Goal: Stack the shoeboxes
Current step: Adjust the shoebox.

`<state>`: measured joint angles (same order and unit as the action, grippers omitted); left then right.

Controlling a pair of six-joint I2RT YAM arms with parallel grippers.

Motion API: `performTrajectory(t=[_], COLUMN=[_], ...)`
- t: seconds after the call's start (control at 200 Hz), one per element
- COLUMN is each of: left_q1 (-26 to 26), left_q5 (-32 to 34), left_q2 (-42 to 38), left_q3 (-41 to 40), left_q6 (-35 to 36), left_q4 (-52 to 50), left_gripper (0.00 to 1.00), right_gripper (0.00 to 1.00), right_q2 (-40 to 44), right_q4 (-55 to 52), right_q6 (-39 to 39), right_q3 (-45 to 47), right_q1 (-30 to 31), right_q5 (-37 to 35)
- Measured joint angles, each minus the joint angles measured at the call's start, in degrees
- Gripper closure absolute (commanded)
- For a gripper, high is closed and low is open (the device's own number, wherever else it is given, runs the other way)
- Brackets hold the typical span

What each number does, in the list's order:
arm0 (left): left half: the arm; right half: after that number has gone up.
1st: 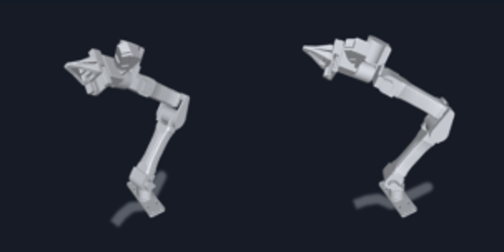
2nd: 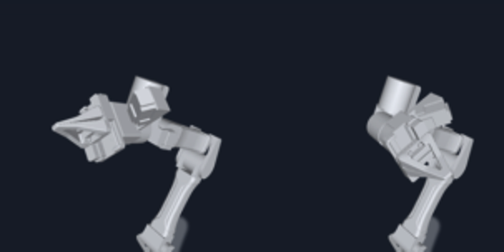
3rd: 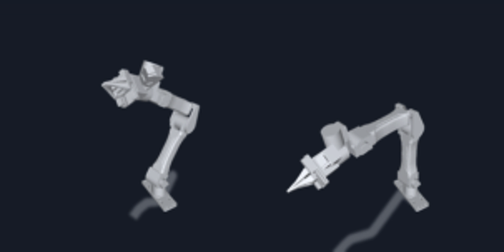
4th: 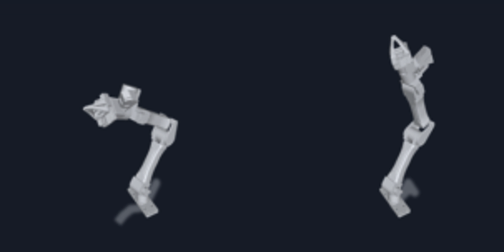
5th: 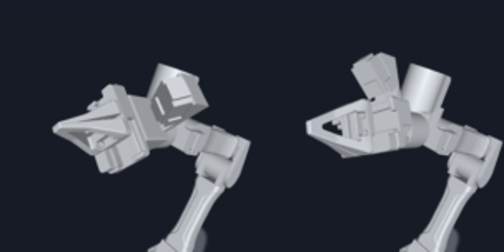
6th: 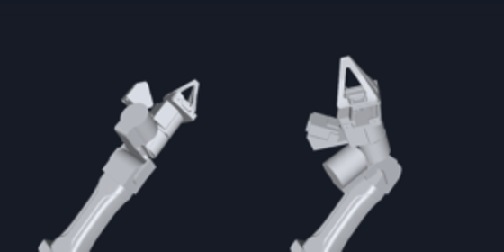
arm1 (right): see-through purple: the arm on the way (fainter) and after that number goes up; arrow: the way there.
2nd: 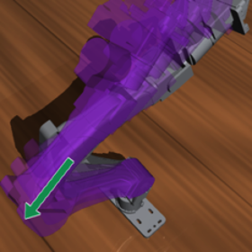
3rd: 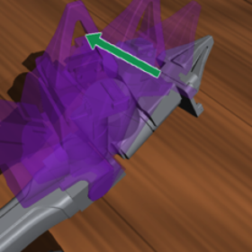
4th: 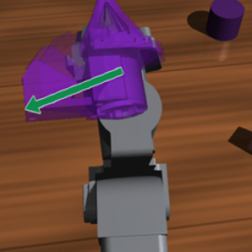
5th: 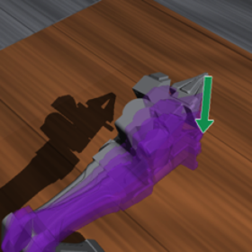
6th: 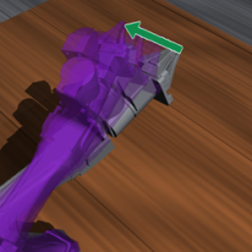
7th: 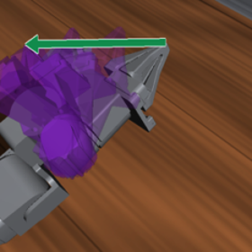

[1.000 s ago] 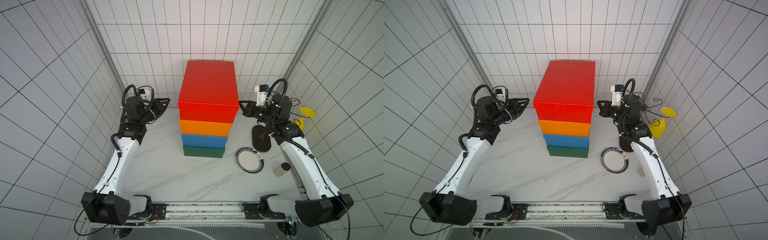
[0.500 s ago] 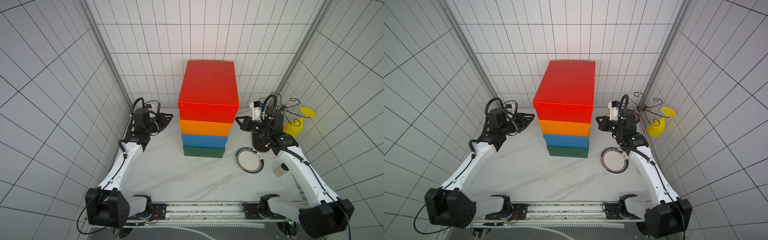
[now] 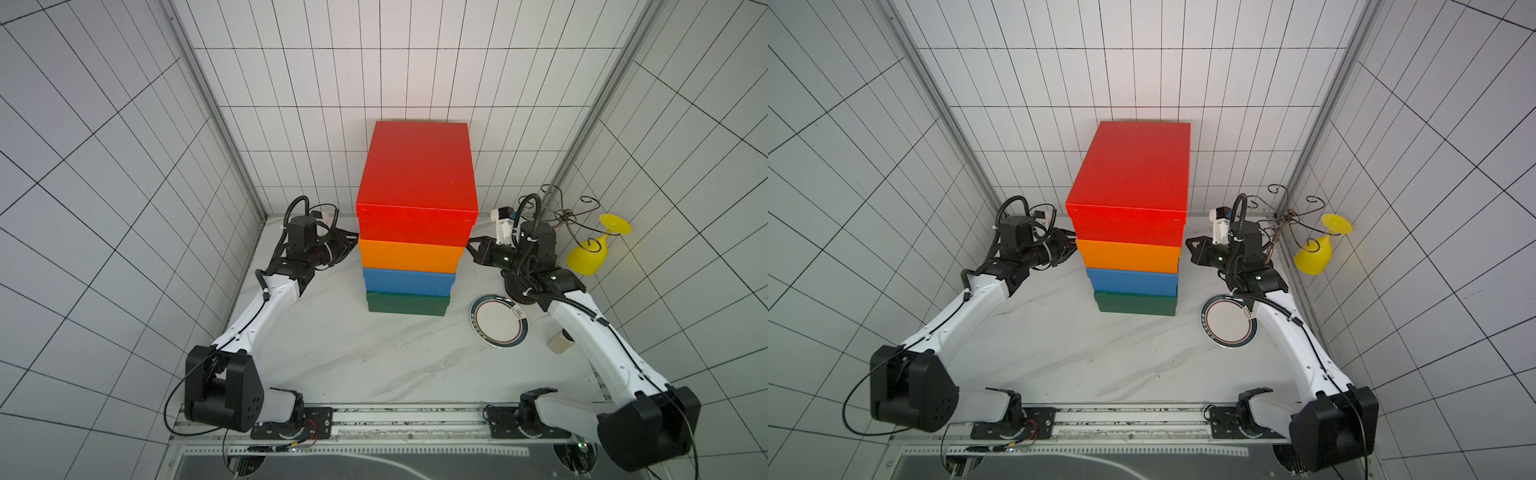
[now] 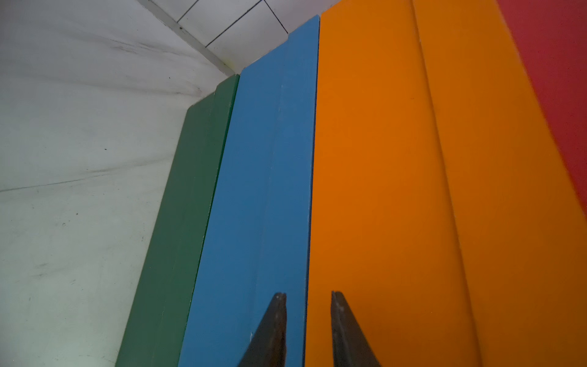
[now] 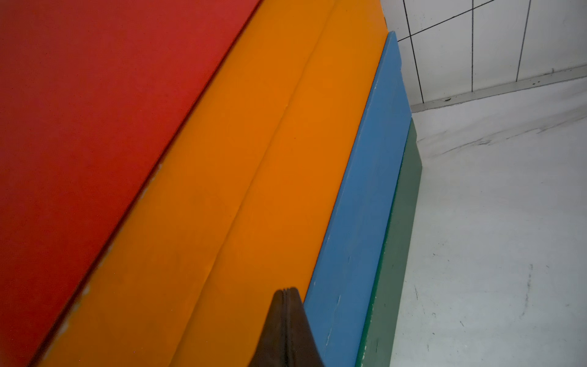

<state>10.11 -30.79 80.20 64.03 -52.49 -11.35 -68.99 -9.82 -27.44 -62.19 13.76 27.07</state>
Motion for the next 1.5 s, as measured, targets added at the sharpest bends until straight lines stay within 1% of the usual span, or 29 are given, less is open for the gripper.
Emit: performTrajectory(t=[0.32,0.72,0.865,0.95,1.025,1.14,1.315,1.5], left_q1=[1.49,1.86,1.22,-0.31,-1.95,-3.43,-3.13,-2.21], left_q5=[0.31,1.33,1.03,0.44,0.31,0.55,0.52,0.57], left_q2=[0.61,1.62,1.62,1.62,1.62,1.6,1.57,1.64], left_q3=[0.94,1.53,3.08,4.76,7.04,11.06,16.11,17.77], left_q6=[-0.22,-0.2,0.09,0.44,0.61,0.9,0.9,0.9], left_q4=[0.39,0.5,-0.5,-1.4,-2.64,-3.1,-3.02,-3.1], left_gripper=[0.74,0.74,0.74,0.74,0.74,0.74,0.74,0.74], right_gripper=[0.94,0.94,0.94,0.94,0.94,0.94,0.94,0.94], right_q2=[-0.85,0.46,1.27,1.22,0.76,-0.55,-3.06,-4.26], right_q4=[1.49,2.38,1.66,-0.02,-2.49,-4.28,-4.33,-3.89], right_q6=[-0.57,-1.05,-0.31,0.7,1.57,2.51,2.82,2.36], right_q3=[0.55,3.69,3.52,3.28,1.77,-3.21,-11.72,-14.67], right_q1=[2.12,2.43,1.95,1.16,-0.02,-1.42,-1.75,-1.75], right_q5=[0.28,0.07,-0.87,-1.62,-2.51,-3.34,-2.69,-1.29])
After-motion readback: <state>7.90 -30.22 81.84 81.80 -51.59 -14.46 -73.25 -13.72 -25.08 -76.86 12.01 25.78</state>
